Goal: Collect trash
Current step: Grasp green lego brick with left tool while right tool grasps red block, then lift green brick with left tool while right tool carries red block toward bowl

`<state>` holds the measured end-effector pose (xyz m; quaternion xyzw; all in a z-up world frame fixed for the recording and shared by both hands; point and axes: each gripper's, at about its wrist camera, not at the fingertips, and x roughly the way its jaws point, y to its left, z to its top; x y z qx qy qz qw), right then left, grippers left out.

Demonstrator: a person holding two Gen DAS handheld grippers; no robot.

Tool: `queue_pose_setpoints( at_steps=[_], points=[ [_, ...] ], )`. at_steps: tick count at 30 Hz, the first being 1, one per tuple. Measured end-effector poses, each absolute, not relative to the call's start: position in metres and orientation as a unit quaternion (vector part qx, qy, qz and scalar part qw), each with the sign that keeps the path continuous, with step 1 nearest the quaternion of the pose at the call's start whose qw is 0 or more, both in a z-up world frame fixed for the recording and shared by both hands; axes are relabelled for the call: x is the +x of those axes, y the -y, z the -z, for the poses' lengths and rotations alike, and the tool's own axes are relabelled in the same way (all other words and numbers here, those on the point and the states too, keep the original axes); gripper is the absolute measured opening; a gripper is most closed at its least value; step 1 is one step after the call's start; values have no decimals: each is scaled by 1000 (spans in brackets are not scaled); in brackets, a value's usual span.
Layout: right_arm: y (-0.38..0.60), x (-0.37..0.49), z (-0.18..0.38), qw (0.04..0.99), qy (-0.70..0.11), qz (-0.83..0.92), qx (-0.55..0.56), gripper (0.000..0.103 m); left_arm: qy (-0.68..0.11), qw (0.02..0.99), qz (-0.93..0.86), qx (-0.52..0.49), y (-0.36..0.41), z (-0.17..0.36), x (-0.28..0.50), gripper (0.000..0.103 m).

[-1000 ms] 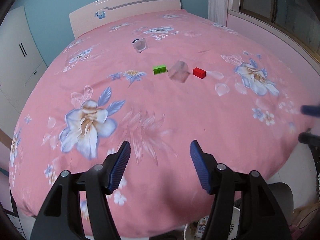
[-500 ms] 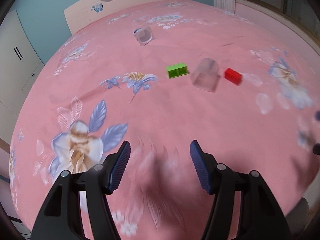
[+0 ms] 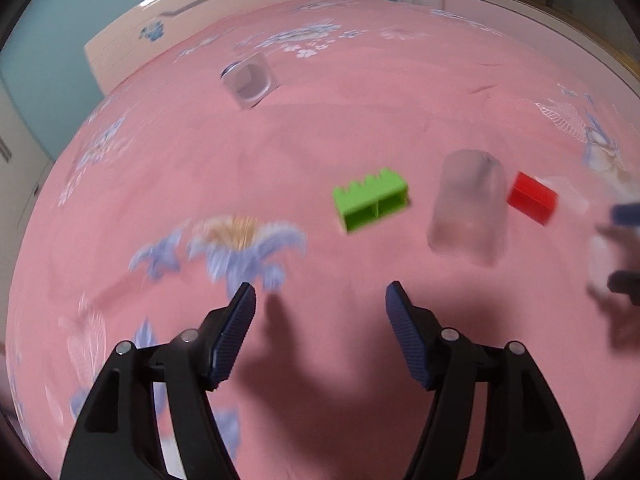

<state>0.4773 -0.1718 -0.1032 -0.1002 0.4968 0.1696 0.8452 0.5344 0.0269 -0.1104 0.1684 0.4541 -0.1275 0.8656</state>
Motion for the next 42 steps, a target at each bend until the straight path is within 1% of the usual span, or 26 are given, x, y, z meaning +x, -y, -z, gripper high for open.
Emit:
queue_pose_setpoints(
  at_steps=[6,13,14,15,16,18,19,20,21,22,25,32,37,42],
  points=[
    [174,521,125,844,-502,-166,-85,61,-428,866,157,204,-9,123,563,70],
    [164,550,137,850,-490,-174,-88,60,-416,873,179,181,4,127,588,70],
    [162,552,138,851,-489,-171,-91,55,-417,873,181,177,4,128,589,67],
    [162,554,139,851,-489,-170,-92,50,-420,873,185,168,5,128,591,59],
    [161,556,139,851,-489,-170,-93,47,-422,872,191,160,5,128,591,55],
    [160,557,140,852,-487,-171,-93,38,-426,870,195,151,9,129,593,38],
    [160,556,140,853,-485,-170,-93,35,-428,869,198,147,11,129,593,33],
    [160,557,141,854,-483,-168,-92,27,-430,868,201,144,13,130,593,25],
    [162,557,141,856,-481,-164,-90,23,-430,869,198,143,16,130,592,25],
    [163,557,141,857,-481,-164,-88,21,-429,871,194,144,18,131,591,25],
    [163,553,140,860,-477,-159,-92,21,-428,874,183,141,20,129,586,23],
    [165,541,122,864,-471,-150,-96,21,-431,878,160,132,13,114,569,23],
    [171,526,101,867,-468,-140,-100,21,-422,886,139,131,4,86,547,23],
    [169,506,68,873,-454,-134,-113,21,-391,902,111,148,-1,46,515,23]
  ],
)
